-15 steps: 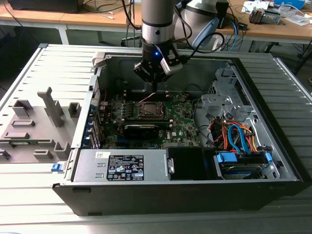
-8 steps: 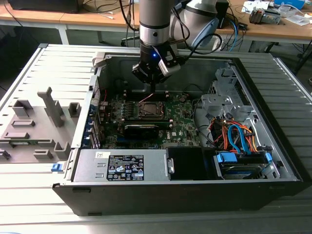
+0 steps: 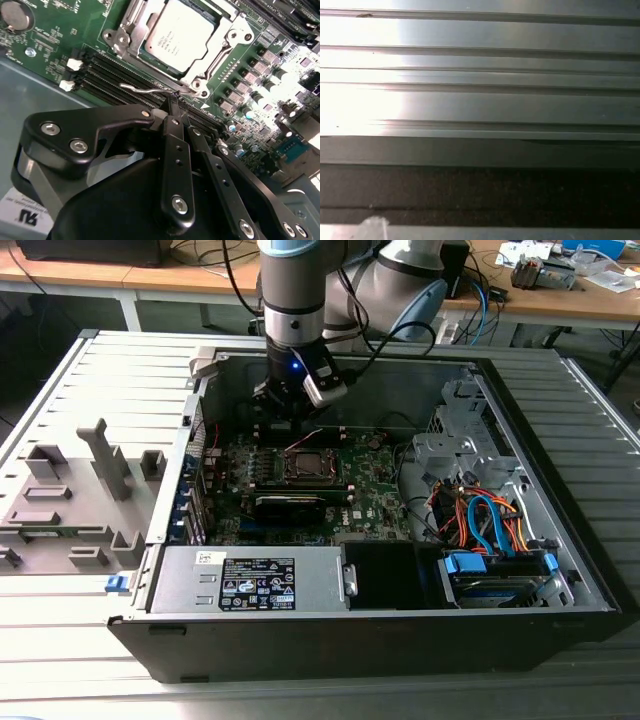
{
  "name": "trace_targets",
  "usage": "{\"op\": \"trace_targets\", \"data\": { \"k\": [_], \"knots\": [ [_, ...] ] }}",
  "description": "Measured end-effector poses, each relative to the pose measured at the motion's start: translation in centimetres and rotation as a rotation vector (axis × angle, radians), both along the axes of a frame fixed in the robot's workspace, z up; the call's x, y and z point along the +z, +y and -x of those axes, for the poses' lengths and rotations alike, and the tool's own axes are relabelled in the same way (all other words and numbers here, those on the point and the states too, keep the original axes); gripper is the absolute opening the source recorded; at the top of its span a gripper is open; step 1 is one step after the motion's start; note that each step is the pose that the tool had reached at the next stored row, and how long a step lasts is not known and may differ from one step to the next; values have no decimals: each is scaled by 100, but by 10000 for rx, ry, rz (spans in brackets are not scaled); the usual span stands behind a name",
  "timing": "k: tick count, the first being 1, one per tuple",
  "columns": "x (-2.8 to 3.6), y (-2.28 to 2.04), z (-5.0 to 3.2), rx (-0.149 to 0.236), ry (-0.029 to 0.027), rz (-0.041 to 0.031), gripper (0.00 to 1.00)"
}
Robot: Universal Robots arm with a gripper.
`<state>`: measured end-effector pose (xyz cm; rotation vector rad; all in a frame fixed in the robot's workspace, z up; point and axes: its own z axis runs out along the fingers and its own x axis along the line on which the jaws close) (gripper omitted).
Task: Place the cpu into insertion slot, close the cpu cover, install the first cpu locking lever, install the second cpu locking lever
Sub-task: 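Install the first cpu locking lever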
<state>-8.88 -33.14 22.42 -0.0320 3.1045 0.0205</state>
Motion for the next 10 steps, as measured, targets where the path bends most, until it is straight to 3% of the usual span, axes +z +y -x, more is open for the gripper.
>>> {"op": "trace_targets", "data": {
  "k": [10],
  "knots": [
    [-100, -1, 25, 138, 0, 12, 11]
  ]
}}
